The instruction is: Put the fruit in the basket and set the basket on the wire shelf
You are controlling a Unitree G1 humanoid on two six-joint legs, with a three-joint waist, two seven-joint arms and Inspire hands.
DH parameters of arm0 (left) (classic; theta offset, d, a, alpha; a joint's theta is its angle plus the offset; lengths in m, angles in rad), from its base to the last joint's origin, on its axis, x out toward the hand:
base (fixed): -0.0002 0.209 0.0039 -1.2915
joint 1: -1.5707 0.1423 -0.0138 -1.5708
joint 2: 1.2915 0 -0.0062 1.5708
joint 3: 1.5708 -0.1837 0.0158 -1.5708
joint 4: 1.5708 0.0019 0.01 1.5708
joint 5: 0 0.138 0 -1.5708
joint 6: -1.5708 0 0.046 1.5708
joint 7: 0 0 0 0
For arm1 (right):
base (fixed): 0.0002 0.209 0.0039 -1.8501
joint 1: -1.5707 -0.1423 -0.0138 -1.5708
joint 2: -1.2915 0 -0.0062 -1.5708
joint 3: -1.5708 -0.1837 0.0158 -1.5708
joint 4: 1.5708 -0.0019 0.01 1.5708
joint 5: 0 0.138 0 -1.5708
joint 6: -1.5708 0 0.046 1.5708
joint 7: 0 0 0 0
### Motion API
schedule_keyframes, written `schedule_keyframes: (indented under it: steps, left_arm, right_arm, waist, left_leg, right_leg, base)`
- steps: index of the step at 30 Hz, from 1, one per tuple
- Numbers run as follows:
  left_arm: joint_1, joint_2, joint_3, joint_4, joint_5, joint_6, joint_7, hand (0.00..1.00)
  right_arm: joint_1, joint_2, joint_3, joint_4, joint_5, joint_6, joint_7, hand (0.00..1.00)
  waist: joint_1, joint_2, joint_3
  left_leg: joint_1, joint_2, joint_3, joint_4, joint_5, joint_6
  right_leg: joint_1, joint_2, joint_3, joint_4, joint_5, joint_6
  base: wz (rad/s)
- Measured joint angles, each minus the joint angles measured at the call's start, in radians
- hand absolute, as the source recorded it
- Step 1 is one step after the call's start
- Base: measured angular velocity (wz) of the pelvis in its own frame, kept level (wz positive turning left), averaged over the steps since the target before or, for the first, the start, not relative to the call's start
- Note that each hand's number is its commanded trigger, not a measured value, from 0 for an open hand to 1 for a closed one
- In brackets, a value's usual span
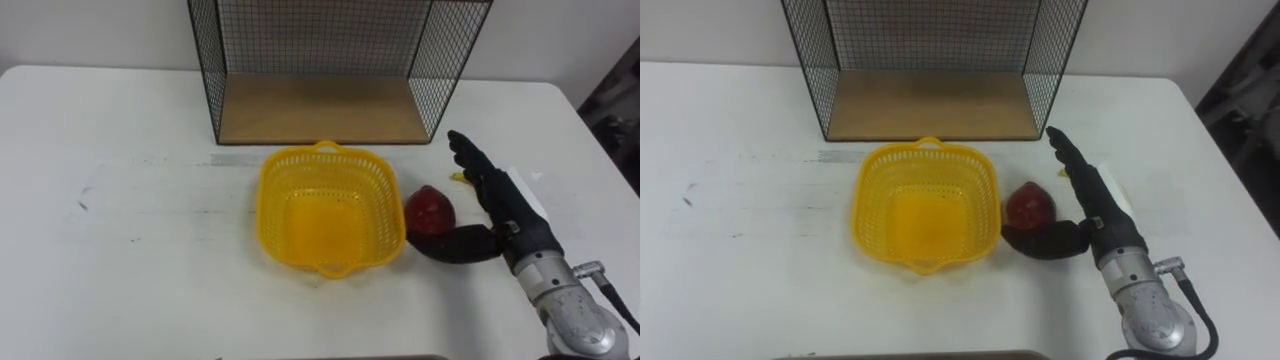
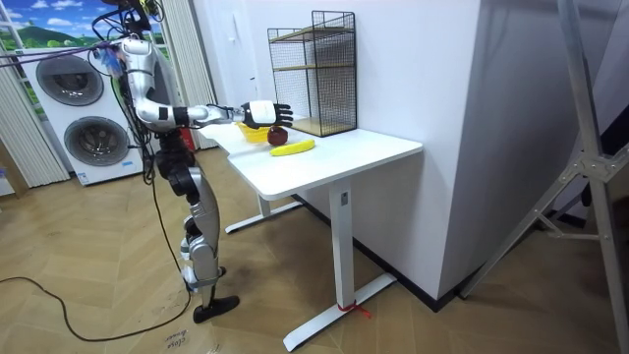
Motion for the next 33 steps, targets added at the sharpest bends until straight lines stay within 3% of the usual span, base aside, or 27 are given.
schedule_keyframes:
  steps: [33]
  left_arm:
    - [-0.004,0.006,-0.016,-0.002,0.001,0.000,0.001,0.00]
  right_arm:
    - [-0.001,-0.004,0.000,0.085,0.005,0.002,0.031,0.00]
  waist:
    - [0.006,-0.011,0.0045]
  left_leg:
    - [0.006,-0.001,-0.022,0.003,0.000,0.000]
  right_leg:
    - [0.018,-0.002,-0.024,-0.015,0.001,-0.001]
  base:
    - [0.02]
